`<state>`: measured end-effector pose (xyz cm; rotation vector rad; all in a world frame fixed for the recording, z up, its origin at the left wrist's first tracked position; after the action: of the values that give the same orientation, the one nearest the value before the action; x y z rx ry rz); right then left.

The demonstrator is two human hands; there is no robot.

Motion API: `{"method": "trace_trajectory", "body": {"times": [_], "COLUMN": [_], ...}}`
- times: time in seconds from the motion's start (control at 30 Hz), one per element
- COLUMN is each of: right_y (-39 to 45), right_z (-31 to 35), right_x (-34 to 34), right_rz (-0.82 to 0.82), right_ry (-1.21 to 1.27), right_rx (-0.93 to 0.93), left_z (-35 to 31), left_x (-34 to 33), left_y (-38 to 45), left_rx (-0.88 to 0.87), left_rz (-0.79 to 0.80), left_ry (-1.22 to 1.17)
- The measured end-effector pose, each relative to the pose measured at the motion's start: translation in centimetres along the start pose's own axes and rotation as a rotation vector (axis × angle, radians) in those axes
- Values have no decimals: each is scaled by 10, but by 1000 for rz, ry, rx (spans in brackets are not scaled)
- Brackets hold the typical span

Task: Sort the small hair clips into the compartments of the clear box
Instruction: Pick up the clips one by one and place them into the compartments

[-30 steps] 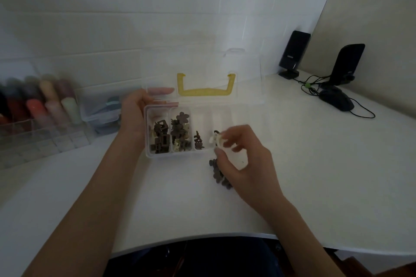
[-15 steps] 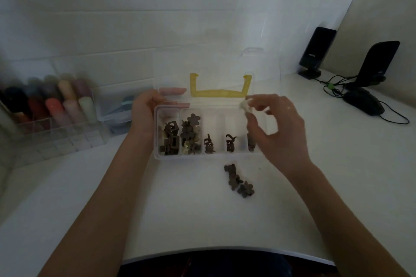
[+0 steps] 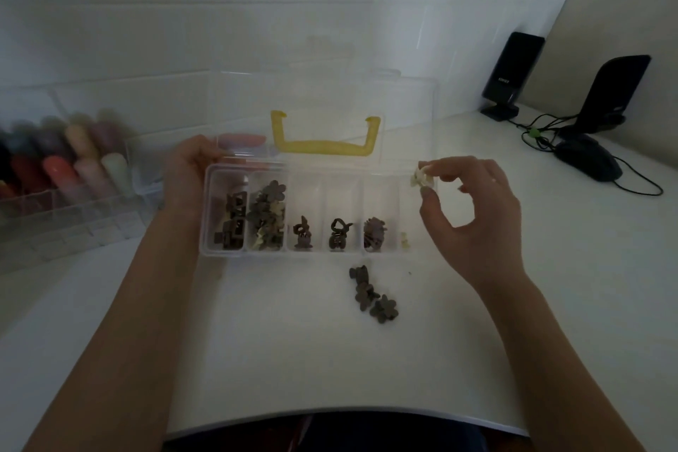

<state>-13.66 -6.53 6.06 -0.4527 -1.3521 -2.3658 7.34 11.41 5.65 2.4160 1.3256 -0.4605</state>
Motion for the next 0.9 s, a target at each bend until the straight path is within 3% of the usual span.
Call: {"method": "trace_trajectory", "body": {"times": [0.3, 0.53, 0.9], "right_y": [-6, -3, -1], "right_z": [12, 8, 1], "right_x": [-11, -6, -6], "right_rz": [95, 5, 61], "right_ry": [17, 10, -19], "right_rx": [85, 35, 24], "left_z": [-2, -3, -2], "left_x": [1, -3, 1], "left_y": [-1, -4, -1], "left_rx": [-1, -6, 17], "left_rz": [-21, -39, -61], "left_ry": [-26, -36, -7]}}
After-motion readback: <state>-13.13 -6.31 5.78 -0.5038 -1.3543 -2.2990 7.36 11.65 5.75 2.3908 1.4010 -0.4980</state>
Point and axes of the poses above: each hand's wrist, its own y-axis towards the middle knuckle, its own x-axis out of the back of the hand, z = x × y, the point moved 3 cm from there along y, towards the middle knuckle, and after that the axes turned 9 degrees about -x, right-handed, at the moved point
